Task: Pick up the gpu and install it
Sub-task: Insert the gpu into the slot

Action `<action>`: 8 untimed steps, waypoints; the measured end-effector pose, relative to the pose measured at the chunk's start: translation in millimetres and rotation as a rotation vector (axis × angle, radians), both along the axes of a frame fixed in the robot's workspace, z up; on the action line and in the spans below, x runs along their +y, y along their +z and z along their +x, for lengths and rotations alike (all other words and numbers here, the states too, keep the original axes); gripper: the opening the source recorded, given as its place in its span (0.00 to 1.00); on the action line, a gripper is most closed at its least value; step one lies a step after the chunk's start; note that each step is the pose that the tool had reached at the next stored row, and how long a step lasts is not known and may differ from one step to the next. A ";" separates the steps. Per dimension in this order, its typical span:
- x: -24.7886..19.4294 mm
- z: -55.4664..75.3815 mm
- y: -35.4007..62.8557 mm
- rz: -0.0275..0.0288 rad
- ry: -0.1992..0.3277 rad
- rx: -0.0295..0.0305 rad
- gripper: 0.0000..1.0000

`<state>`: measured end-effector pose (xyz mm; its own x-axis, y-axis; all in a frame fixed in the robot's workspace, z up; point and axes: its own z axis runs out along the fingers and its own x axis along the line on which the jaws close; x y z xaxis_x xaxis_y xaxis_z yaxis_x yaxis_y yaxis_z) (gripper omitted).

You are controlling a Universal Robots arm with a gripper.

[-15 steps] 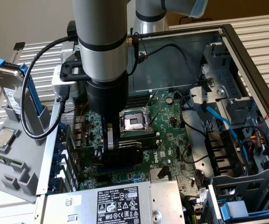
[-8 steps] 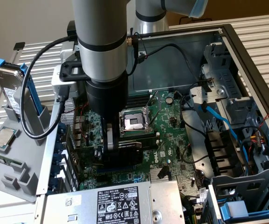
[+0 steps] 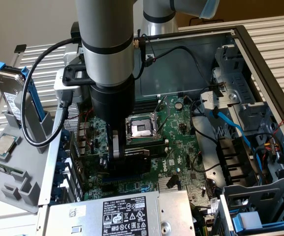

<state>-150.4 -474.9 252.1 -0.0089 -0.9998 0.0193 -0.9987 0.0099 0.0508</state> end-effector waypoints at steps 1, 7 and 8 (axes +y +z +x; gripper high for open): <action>0.0 0.0 0.0 0.0000 0.000 0.0000 0.27; 0.0 0.0 -0.1 -0.0001 0.000 0.0000 0.27; 0.0 0.0 -0.1 -0.0002 0.000 0.0001 0.27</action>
